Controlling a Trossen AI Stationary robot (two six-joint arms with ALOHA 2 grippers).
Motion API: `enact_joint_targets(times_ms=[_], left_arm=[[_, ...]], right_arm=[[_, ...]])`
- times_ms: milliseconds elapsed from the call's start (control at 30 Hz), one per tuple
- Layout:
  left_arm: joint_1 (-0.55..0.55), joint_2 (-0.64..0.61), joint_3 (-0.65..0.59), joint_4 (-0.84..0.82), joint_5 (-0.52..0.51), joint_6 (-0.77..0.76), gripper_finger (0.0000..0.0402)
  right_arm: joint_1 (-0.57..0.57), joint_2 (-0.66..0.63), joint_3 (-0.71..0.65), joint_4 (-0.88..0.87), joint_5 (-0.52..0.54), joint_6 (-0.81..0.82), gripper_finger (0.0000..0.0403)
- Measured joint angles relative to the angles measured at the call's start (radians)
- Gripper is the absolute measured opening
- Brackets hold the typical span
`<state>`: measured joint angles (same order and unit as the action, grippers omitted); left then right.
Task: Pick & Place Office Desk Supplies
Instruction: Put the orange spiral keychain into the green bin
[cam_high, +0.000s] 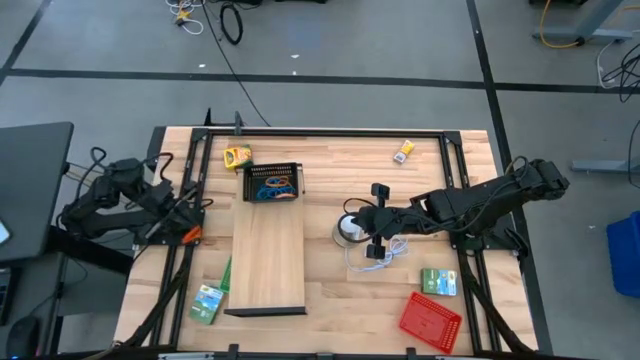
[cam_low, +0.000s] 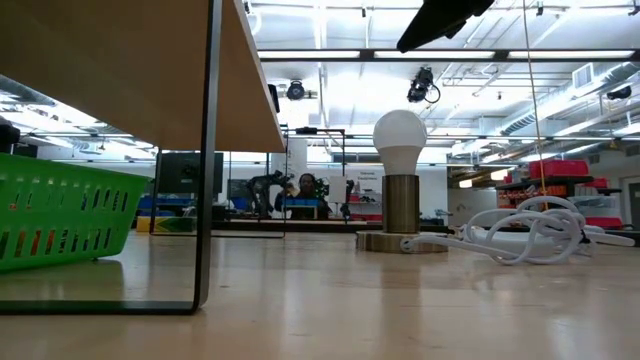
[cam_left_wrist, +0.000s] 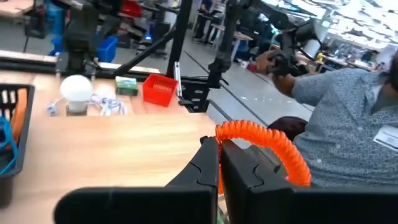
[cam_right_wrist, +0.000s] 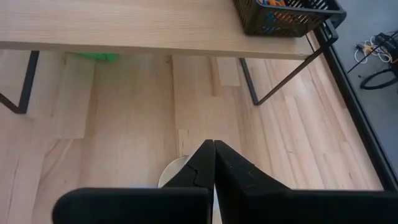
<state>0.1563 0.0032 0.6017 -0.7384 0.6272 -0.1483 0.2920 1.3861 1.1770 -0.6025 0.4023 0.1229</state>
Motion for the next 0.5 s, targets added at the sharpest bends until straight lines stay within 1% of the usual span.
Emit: enact_joint_targets(times_ms=[133, 233, 367, 500], left_arm=[[0.001, 0.002, 0.002, -0.082, -0.031, -0.021, 0.0004], [0.001, 0.02, 0.001, -0.185, -0.091, -0.043, 0.0004], [0.001, 0.053, 0.001, -0.268, -0.157, -0.088, 0.0004], [0.001, 0.105, 0.001, -0.331, -0.2, -0.114, 0.0004]], right_arm=[[-0.008, 0.0, 0.0, -0.001, 0.0, -0.007, 0.0007], [-0.011, 0.0, 0.0, -0.012, -0.002, -0.007, 0.0007], [-0.011, 0.0, 0.0, -0.028, -0.002, -0.007, 0.0007], [-0.011, 0.0, 0.0, -0.035, -0.002, -0.007, 0.0007]])
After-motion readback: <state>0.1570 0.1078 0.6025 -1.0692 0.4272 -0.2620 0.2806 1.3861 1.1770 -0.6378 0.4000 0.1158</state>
